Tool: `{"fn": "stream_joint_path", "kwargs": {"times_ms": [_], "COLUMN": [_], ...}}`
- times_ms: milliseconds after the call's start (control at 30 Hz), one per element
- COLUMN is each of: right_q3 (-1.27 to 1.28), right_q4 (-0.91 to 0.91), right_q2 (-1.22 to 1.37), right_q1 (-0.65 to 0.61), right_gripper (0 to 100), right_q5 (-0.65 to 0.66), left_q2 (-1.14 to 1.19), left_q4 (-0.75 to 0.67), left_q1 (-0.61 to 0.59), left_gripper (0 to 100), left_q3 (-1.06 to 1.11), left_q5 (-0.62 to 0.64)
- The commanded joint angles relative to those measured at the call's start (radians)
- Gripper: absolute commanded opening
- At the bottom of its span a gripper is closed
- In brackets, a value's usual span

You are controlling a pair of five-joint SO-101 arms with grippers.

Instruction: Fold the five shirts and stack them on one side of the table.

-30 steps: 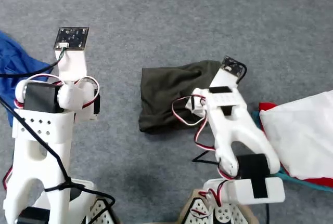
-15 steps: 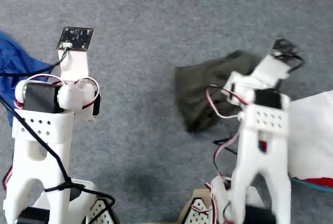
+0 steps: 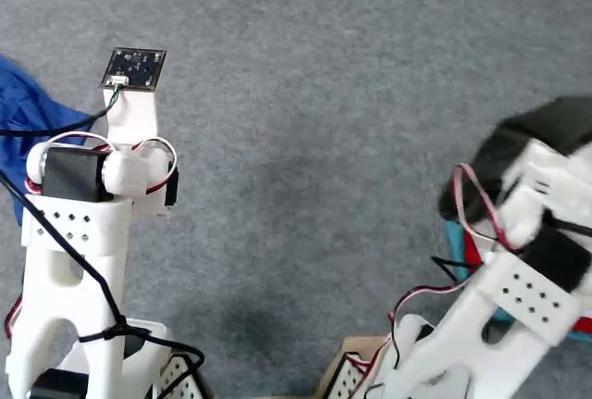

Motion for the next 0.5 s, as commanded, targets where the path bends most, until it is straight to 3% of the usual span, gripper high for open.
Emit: {"fn": "stream_joint_path", "kwargs": {"times_ms": [0,267,467], "right_q3": [-0.065,-0.065,-0.048], "right_q4": [-0.008,-0.167,-0.170], "right_q2": [-0.042,-0.047,-0.044], "right_q1": [0.084,0.157,0.237], "right_gripper": [0.5,0.5,0.5], "right_q5": [0.054,0.061,0.121], "left_q2": [-0.024,-0.024,-0.024], "left_q4": [-0.008,-0.008,-0.008], "left_q1": [-0.008,-0.008,-0.008], "left_gripper": [2,2,2], "left_q3": [-0.009,-0.009,-0.008], "left_q5": [-0.011,-0.011,-0.009]}}
